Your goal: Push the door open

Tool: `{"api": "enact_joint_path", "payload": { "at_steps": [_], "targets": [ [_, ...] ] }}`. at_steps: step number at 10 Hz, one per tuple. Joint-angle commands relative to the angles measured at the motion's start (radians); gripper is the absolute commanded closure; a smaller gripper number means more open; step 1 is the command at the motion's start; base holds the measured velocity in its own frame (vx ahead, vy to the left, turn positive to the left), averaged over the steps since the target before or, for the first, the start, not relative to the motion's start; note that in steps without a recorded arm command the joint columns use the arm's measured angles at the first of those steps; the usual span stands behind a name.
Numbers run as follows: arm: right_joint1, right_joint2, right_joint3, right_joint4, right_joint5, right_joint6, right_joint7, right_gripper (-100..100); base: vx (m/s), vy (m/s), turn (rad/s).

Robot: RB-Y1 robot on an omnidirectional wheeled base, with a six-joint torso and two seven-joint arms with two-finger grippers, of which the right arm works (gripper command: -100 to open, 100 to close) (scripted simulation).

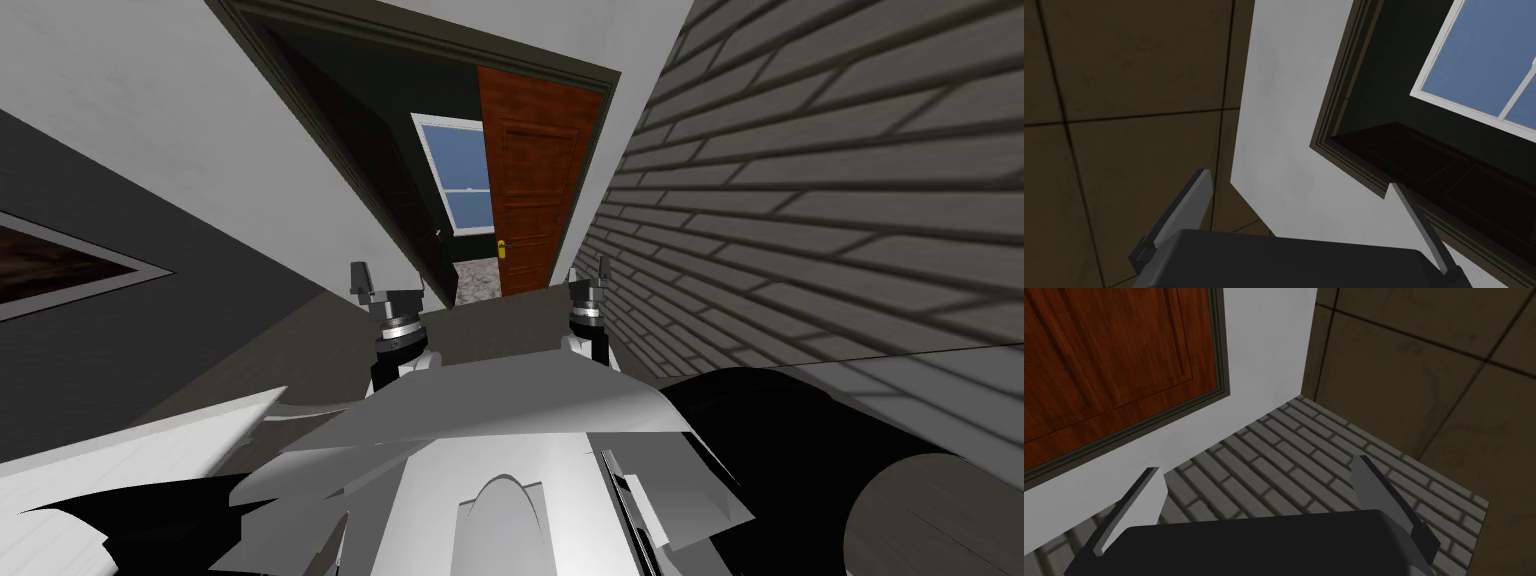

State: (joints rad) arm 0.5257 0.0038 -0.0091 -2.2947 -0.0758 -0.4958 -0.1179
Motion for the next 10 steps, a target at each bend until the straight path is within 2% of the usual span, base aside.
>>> {"api": "enact_joint_path", "payload": {
  "at_steps": [1,4,6,8,10],
  "targets": [
    [-0.022,-0.009,0.008,0.036,0.004,0.001,-0.006,-100,0.094,0.004,-0.051],
    [-0.052,-0.019,0.018,0.082,0.010,0.002,-0.015,-100,0.160,0.024,-0.029],
    [-0.083,-0.029,0.028,0.132,0.015,0.004,-0.023,-100,0.126,0.015,-0.045],
    [-0.132,-0.043,0.045,0.209,0.024,0.006,-0.037,-100,0.151,0.016,-0.064],
    [-0.158,-0.050,0.054,0.250,0.029,0.007,-0.045,-100,0.145,0.035,-0.041]
  ]
}}
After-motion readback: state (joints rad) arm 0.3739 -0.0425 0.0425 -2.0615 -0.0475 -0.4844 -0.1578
